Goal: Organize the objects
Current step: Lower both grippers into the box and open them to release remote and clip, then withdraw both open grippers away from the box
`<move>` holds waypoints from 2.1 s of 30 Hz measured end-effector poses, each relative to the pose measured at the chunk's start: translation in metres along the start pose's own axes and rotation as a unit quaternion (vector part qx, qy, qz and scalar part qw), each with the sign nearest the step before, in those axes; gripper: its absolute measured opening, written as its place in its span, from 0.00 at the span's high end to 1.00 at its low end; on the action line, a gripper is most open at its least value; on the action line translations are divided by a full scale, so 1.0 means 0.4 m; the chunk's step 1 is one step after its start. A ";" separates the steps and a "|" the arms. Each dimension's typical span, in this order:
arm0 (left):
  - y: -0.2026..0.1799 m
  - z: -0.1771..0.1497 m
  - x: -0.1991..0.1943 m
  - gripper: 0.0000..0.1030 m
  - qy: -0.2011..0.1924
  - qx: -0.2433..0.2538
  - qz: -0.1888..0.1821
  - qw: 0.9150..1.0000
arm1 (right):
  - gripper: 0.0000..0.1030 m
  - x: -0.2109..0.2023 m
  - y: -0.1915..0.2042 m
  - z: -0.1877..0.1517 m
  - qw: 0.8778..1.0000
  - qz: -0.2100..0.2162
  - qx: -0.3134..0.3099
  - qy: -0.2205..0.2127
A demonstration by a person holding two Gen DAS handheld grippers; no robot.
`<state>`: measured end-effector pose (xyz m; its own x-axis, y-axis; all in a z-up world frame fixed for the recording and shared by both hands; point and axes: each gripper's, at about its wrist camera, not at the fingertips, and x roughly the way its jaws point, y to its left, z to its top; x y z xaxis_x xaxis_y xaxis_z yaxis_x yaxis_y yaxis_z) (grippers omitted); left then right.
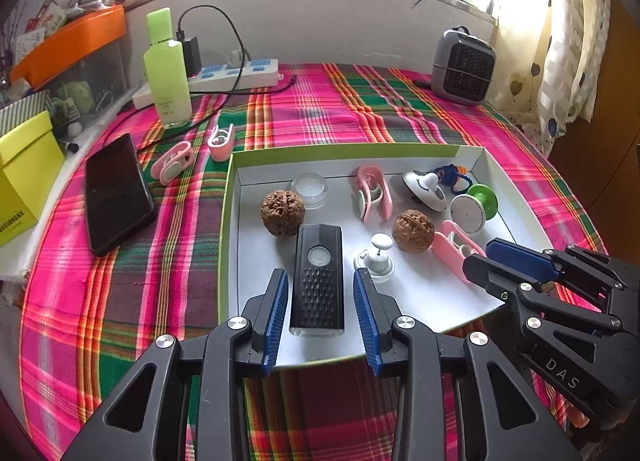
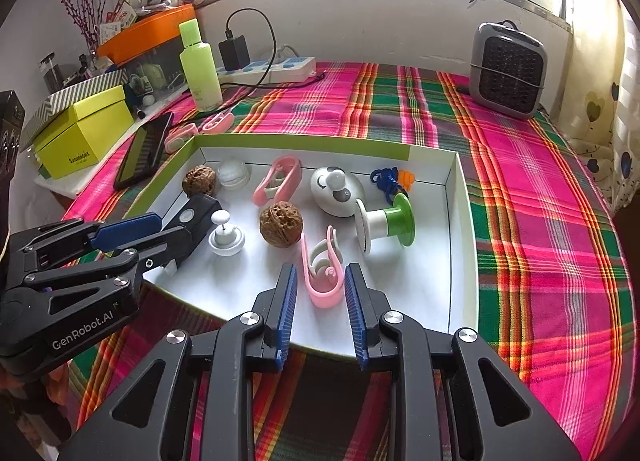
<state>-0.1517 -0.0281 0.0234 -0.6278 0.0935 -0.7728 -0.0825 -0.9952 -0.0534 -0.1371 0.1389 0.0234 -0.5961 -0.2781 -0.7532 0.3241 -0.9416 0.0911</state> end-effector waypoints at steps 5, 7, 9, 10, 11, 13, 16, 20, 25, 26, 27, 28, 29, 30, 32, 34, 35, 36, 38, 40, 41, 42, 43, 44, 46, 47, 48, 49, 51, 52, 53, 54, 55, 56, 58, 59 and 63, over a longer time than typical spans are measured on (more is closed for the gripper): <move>-0.006 -0.015 -0.036 0.69 -0.019 -0.002 0.005 1.000 | 0.75 -0.038 0.012 -0.013 1.000 -0.008 -0.004 -0.025; -0.014 -0.023 -0.056 0.69 -0.036 0.008 0.021 0.999 | 0.75 -0.056 0.016 -0.019 0.999 -0.009 -0.004 -0.034; -0.015 -0.030 -0.072 0.69 -0.041 0.006 0.017 0.999 | 0.75 -0.072 0.023 -0.024 0.999 -0.009 -0.005 -0.041; -0.012 -0.033 -0.076 0.69 -0.040 0.003 0.012 0.999 | 0.75 -0.077 0.025 -0.027 0.999 -0.010 -0.006 -0.043; -0.012 -0.038 -0.082 0.69 -0.041 0.001 0.014 0.999 | 0.74 -0.085 0.029 -0.032 0.999 -0.011 -0.006 -0.045; -0.013 -0.047 -0.090 0.69 -0.041 0.000 0.013 0.999 | 0.74 -0.098 0.037 -0.045 0.999 -0.013 -0.008 -0.047; -0.016 -0.067 -0.103 0.69 -0.040 -0.004 0.012 0.999 | 0.74 -0.111 0.046 -0.065 0.999 -0.012 -0.008 -0.046; -0.023 -0.102 -0.119 0.69 -0.040 -0.003 0.015 0.999 | 0.71 -0.126 0.052 -0.095 0.999 -0.013 -0.003 -0.045; -0.030 -0.153 -0.119 0.68 -0.027 -0.003 0.025 0.999 | 0.65 -0.127 0.054 -0.138 0.999 -0.025 -0.002 -0.030; -0.032 -0.162 -0.117 0.68 -0.022 -0.003 0.025 0.999 | 0.65 -0.126 0.053 -0.145 0.999 -0.027 -0.001 -0.028; -0.034 -0.172 -0.114 0.68 -0.016 -0.002 0.026 1.000 | 0.65 -0.125 0.051 -0.152 0.999 -0.028 0.001 -0.025; -0.037 -0.183 -0.112 0.68 -0.013 -0.001 0.030 0.999 | 0.65 -0.125 0.048 -0.159 0.999 -0.028 0.004 -0.022; -0.041 -0.194 -0.111 0.67 -0.012 0.003 0.033 0.999 | 0.65 -0.123 0.047 -0.168 0.999 -0.028 0.007 -0.020; -0.043 -0.203 -0.110 0.67 -0.010 0.004 0.033 0.999 | 0.65 -0.122 0.045 -0.176 0.999 -0.028 0.009 -0.017; -0.042 -0.219 -0.105 0.67 -0.001 0.000 0.031 1.000 | 0.65 -0.116 0.045 -0.192 0.999 -0.031 0.010 -0.008; -0.043 -0.227 -0.108 0.66 -0.005 0.000 0.036 0.999 | 0.65 -0.116 0.045 -0.198 0.999 -0.030 0.012 -0.002; -0.043 -0.229 -0.110 0.65 -0.005 -0.002 0.037 0.999 | 0.65 -0.119 0.044 -0.200 0.999 -0.035 0.013 -0.003; -0.042 -0.230 -0.111 0.64 -0.004 -0.004 0.034 0.999 | 0.65 -0.121 0.045 -0.202 0.999 -0.044 0.012 -0.002; -0.041 -0.232 -0.113 0.63 -0.003 -0.006 0.035 0.999 | 0.65 -0.120 0.044 -0.209 0.998 -0.054 0.012 0.004; -0.041 -0.232 -0.112 0.62 -0.003 -0.007 0.034 0.999 | 0.65 -0.118 0.040 -0.214 0.998 -0.055 0.016 0.012; -0.042 -0.233 -0.112 0.61 -0.003 -0.009 0.033 0.999 | 0.65 -0.119 0.040 -0.216 0.998 -0.056 0.017 0.011; -0.042 -0.232 -0.111 0.60 -0.003 -0.009 0.032 0.999 | 0.64 -0.120 0.039 -0.216 0.998 -0.057 0.018 0.010; -0.043 -0.232 -0.110 0.59 -0.003 -0.009 0.031 0.999 | 0.64 -0.119 0.038 -0.217 0.998 -0.059 0.018 0.012; -0.045 -0.233 -0.110 0.58 -0.003 -0.009 0.032 0.999 | 0.64 -0.119 0.038 -0.217 0.998 -0.059 0.019 0.011; -0.043 -0.233 -0.109 0.58 -0.003 -0.008 0.032 0.999 | 0.64 -0.119 0.039 -0.219 0.998 -0.061 0.017 0.012; -0.044 -0.233 -0.109 0.58 -0.003 -0.008 0.033 0.999 | 0.64 -0.118 0.041 -0.218 0.998 -0.062 0.016 0.012; -0.046 -0.235 -0.109 0.58 -0.003 -0.007 0.034 0.999 | 0.64 -0.118 0.042 -0.219 0.998 -0.063 0.015 0.013; -0.046 -0.233 -0.108 0.57 -0.002 -0.007 0.035 0.999 | 0.64 -0.117 0.044 -0.218 0.998 -0.064 0.014 0.013; -0.047 -0.233 -0.108 0.57 -0.002 -0.007 0.034 0.999 | 0.59 -0.116 0.045 -0.217 0.998 -0.061 0.013 0.013; -0.047 -0.232 -0.107 0.56 -0.002 -0.006 0.034 0.999 | 0.58 -0.116 0.047 -0.218 0.998 -0.058 0.011 0.014; -0.047 -0.232 -0.107 0.56 -0.002 -0.006 0.034 0.999 | 0.57 -0.114 0.049 -0.216 0.998 -0.059 0.010 0.014; -0.048 -0.232 -0.106 0.56 -0.002 -0.006 0.035 0.999 | 0.57 -0.113 0.051 -0.216 0.998 -0.060 0.008 0.015; -0.047 -0.232 -0.107 0.56 -0.002 -0.006 0.035 0.999 | 0.57 -0.112 0.052 -0.216 0.998 -0.062 0.007 0.015; -0.047 -0.232 -0.107 0.56 -0.002 -0.007 0.034 0.999 | 0.57 -0.112 0.052 -0.215 0.998 -0.062 0.007 0.015; -0.047 -0.231 -0.107 0.56 -0.002 -0.006 0.034 0.999 | 0.57 -0.113 0.052 -0.216 0.998 -0.061 0.008 0.015; -0.047 -0.232 -0.107 0.56 -0.002 -0.007 0.033 0.999 | 0.57 -0.113 0.052 -0.217 0.998 -0.061 0.008 0.015; -0.047 -0.231 -0.107 0.56 -0.002 -0.007 0.034 0.999 | 0.57 -0.112 0.051 -0.216 0.998 -0.062 0.008 0.015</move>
<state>-0.0517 -0.0162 -0.0010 -0.6347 0.0265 -0.7723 -0.0291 -0.9995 -0.0103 -0.0403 0.1484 0.0028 -0.6083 -0.1539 -0.7786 0.2379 -0.9713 0.0062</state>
